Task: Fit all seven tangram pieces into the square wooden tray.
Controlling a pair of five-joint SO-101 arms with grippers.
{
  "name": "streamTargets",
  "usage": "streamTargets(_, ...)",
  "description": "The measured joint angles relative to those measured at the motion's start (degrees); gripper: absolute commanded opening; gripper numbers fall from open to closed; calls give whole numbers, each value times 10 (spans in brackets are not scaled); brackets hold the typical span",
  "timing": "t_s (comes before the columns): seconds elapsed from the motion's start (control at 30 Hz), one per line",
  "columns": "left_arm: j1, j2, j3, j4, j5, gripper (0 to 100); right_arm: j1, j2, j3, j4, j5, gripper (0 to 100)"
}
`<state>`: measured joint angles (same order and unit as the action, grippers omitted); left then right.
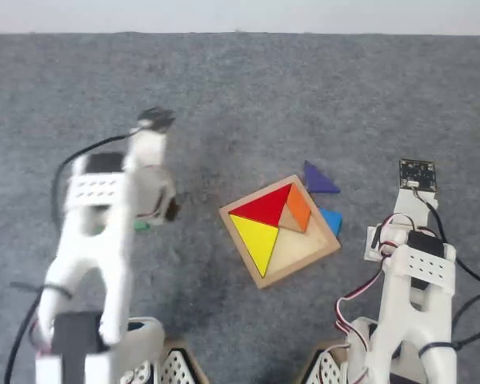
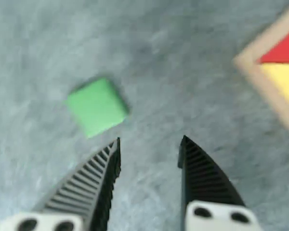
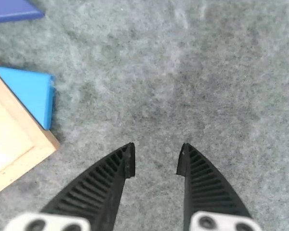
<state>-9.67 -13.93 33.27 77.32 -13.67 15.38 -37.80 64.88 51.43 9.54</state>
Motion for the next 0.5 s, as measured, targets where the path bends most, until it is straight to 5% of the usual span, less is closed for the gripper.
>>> streamTargets(0.2,-100,-57,66,0,-8,280,0,0,0,0,0,176)
streamTargets(0.5,-159,-61,83,-40,-39,280,0,0,0,0,2,176)
